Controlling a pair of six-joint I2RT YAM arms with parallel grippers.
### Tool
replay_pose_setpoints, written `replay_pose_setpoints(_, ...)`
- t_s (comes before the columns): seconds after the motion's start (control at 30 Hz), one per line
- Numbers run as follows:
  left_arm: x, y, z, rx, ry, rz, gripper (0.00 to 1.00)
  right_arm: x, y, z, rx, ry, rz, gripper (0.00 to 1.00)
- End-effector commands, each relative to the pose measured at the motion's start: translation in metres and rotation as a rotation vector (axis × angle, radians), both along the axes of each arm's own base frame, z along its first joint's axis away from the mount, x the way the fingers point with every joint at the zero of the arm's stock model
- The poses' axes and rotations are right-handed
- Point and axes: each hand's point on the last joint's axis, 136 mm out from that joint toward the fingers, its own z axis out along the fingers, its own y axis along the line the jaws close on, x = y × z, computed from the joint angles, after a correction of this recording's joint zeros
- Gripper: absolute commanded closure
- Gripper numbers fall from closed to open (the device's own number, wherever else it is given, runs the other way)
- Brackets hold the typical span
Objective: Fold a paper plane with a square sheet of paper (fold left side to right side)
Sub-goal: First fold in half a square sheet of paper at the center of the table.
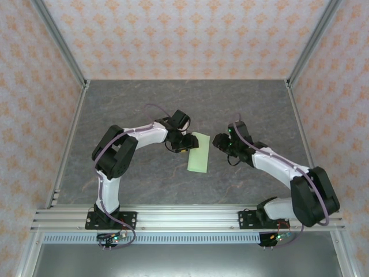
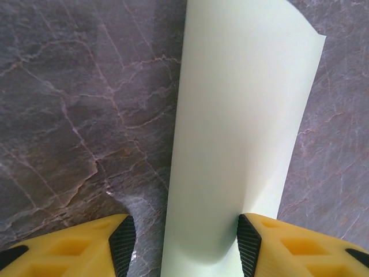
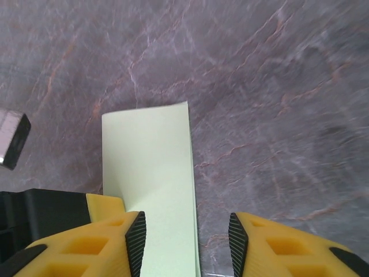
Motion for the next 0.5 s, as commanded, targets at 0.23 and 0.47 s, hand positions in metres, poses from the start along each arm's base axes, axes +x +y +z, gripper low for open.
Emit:
replay_pose_setpoints(0.23, -0.0121, 0.0103, -0.0266, 0.11, 0.056, -0.001, 0.47, -0.0073, -0.0211, 0.0002, -0.12, 0.005, -0.029, 0.53)
replay_pose_setpoints(0.47, -0.015, 0.0123, -0.0306, 0.128, 0.063, -0.004, 0.47, -0.0078, -0.0189, -0.0006, -0.109, 0.008, -0.022, 0.53)
